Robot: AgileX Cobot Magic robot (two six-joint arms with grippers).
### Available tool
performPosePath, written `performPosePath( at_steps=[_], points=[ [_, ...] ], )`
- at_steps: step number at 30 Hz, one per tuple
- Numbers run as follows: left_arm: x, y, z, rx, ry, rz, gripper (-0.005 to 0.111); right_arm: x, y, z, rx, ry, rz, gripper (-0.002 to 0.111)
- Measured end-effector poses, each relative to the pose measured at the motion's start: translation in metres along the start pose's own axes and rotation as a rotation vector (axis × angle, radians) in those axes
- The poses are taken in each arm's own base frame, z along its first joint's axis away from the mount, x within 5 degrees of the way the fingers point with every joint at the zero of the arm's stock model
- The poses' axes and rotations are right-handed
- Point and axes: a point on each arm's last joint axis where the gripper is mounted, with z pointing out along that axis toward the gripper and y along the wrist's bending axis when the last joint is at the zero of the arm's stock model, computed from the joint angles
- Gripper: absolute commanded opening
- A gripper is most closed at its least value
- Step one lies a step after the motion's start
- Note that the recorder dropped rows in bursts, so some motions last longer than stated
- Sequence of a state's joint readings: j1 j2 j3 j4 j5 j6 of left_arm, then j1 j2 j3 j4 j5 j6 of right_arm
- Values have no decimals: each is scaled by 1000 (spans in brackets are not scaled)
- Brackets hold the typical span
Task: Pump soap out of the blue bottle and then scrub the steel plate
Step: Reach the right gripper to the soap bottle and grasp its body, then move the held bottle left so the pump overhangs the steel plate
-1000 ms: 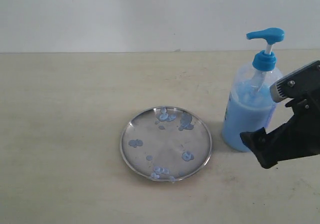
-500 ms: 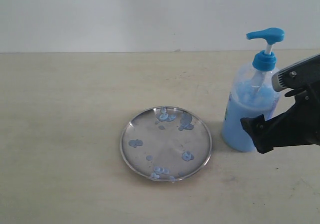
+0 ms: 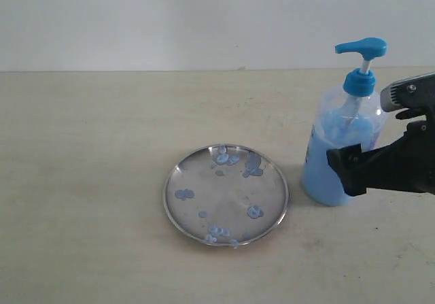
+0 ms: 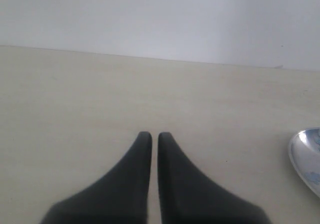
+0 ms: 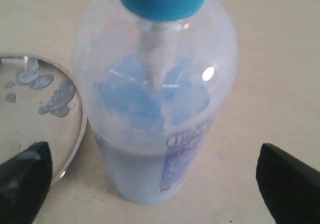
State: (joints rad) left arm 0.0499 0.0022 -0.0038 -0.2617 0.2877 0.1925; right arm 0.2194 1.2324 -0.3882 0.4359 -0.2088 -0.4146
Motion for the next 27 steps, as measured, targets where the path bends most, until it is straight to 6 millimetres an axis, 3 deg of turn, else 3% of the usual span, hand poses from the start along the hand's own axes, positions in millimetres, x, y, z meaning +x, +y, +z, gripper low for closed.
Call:
performPosePath(
  at_steps=[7, 16, 27],
  points=[
    [0, 0, 0, 0, 0, 0, 4, -7, -3, 2, 37, -84, 96, 105],
    [0, 0, 0, 0, 0, 0, 4, -4, 0, 41, 58, -255, -148, 105],
    [0, 0, 0, 0, 0, 0, 4, 38, 5, 95, 55, -282, -159, 105]
  ],
)
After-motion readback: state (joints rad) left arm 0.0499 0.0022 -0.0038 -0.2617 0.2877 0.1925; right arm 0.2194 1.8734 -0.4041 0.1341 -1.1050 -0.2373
